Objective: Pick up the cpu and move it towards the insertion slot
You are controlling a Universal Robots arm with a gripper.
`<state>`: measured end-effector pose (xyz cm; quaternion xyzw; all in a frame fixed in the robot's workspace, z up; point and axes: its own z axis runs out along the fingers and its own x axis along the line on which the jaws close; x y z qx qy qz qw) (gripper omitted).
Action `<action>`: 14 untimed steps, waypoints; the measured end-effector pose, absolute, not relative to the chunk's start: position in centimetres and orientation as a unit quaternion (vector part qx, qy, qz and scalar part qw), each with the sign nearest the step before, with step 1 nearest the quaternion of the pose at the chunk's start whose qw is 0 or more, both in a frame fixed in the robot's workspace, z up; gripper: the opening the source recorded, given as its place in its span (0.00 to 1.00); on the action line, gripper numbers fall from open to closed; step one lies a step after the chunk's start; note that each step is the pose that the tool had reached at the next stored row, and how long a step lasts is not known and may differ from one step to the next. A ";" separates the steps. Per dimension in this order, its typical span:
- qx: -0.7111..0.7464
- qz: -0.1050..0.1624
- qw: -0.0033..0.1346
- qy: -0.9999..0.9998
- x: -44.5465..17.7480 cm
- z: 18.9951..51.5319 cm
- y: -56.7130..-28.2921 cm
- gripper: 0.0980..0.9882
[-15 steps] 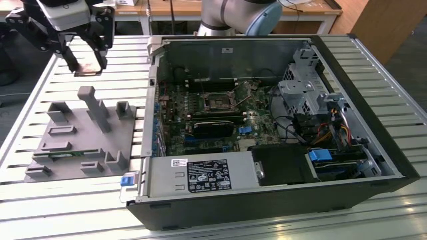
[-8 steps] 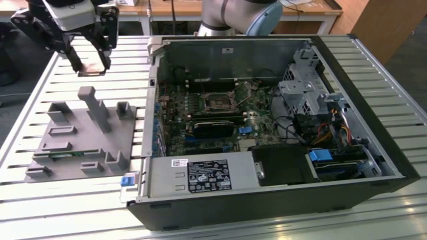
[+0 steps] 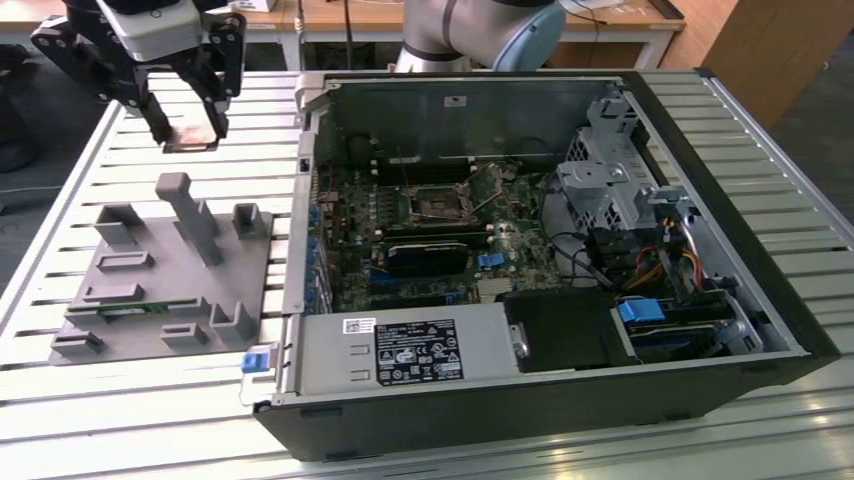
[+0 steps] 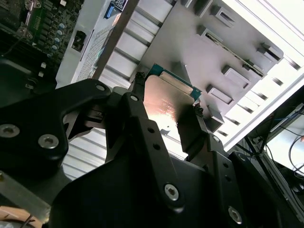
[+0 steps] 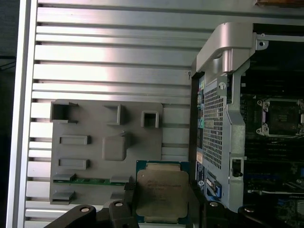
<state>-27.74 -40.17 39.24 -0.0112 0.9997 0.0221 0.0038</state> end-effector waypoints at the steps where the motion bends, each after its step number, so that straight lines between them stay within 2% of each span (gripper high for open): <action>1: -0.011 0.022 0.004 1.000 -27.7 39.2 -40.2 0.48; 14: -0.011 0.022 0.004 1.000 -26.6 39.2 -40.2 0.48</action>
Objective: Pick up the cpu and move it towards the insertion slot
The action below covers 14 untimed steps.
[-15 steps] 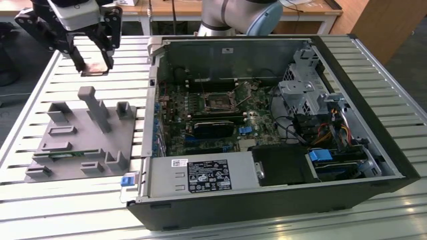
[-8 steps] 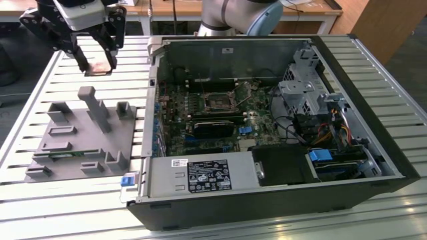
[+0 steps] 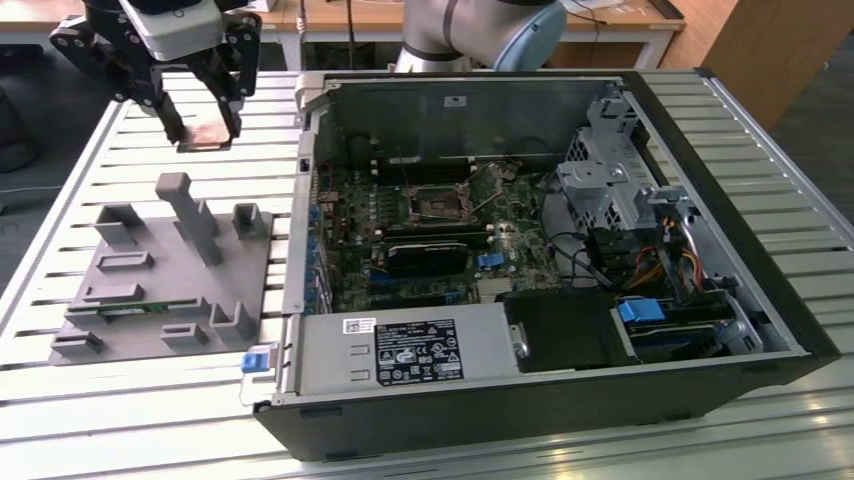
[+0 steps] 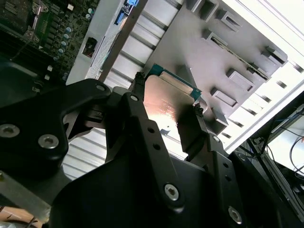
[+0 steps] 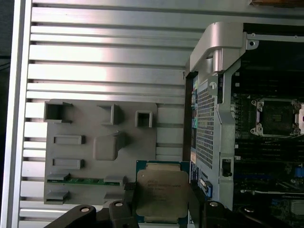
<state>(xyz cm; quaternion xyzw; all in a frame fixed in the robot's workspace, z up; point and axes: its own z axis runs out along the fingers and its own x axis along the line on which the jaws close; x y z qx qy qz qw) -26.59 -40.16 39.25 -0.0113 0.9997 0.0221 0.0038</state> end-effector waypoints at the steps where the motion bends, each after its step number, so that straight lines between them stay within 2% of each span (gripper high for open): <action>1: -0.011 0.022 0.004 1.000 -26.5 39.2 -40.2 0.48; 14: -0.011 0.022 0.004 1.000 -25.5 39.2 -40.1 0.48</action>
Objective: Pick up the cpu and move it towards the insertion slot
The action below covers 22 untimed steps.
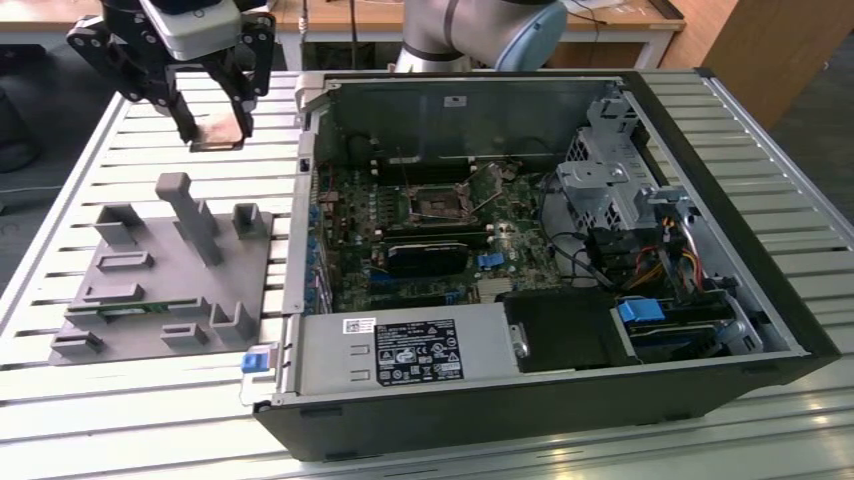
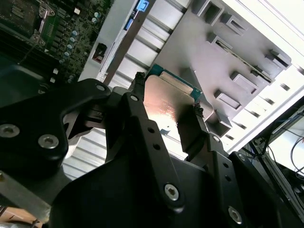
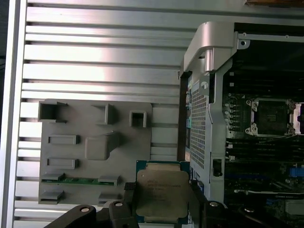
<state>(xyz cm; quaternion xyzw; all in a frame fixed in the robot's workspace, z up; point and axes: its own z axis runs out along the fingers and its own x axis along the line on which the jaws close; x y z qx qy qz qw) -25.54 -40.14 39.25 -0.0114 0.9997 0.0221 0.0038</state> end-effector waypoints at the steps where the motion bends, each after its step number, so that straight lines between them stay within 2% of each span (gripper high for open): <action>1: -0.011 0.022 0.004 1.000 -25.5 39.2 -40.1 0.48; 22: -0.012 0.022 0.004 1.000 -24.2 39.2 -40.1 0.48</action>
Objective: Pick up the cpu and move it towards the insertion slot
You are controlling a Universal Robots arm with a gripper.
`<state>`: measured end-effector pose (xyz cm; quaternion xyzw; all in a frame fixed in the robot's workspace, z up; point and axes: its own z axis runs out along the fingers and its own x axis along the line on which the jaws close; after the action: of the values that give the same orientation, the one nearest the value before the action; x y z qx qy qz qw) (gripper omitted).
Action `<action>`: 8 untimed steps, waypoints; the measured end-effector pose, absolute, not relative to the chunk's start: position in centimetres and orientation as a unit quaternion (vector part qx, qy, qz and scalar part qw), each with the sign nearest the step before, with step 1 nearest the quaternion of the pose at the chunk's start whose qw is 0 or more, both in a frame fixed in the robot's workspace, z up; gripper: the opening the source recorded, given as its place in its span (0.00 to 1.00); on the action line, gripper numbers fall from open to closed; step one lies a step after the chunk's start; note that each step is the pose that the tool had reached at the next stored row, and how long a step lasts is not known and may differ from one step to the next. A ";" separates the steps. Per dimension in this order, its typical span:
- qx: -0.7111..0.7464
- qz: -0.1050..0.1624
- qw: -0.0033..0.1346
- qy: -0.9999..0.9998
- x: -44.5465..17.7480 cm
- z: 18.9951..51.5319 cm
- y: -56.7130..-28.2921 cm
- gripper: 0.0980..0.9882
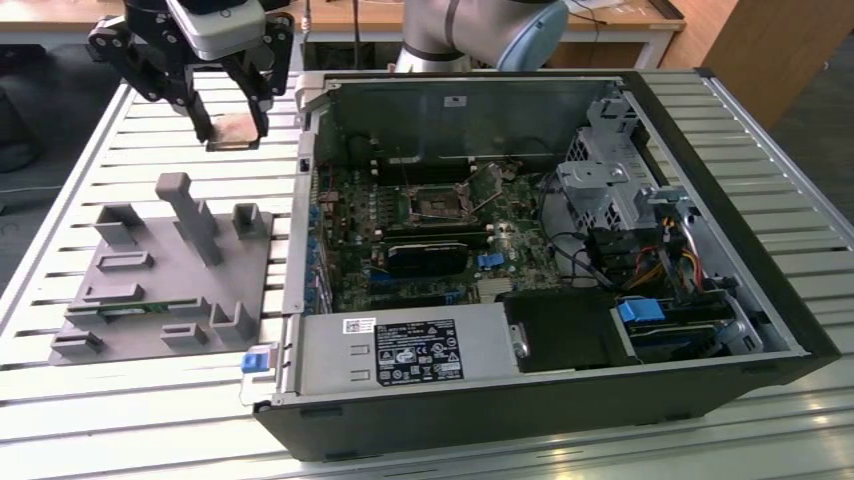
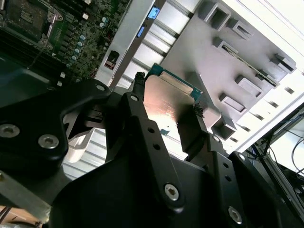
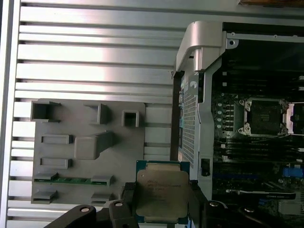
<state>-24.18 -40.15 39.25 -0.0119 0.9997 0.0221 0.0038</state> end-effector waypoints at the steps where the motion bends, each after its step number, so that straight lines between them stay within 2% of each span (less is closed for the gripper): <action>1: -0.012 0.022 0.004 1.000 -24.1 39.2 -40.1 0.48; 8: -0.012 0.022 0.004 1.000 -23.7 39.2 -40.1 0.48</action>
<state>-23.71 -40.14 39.25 -0.0120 0.9997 0.0221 0.0038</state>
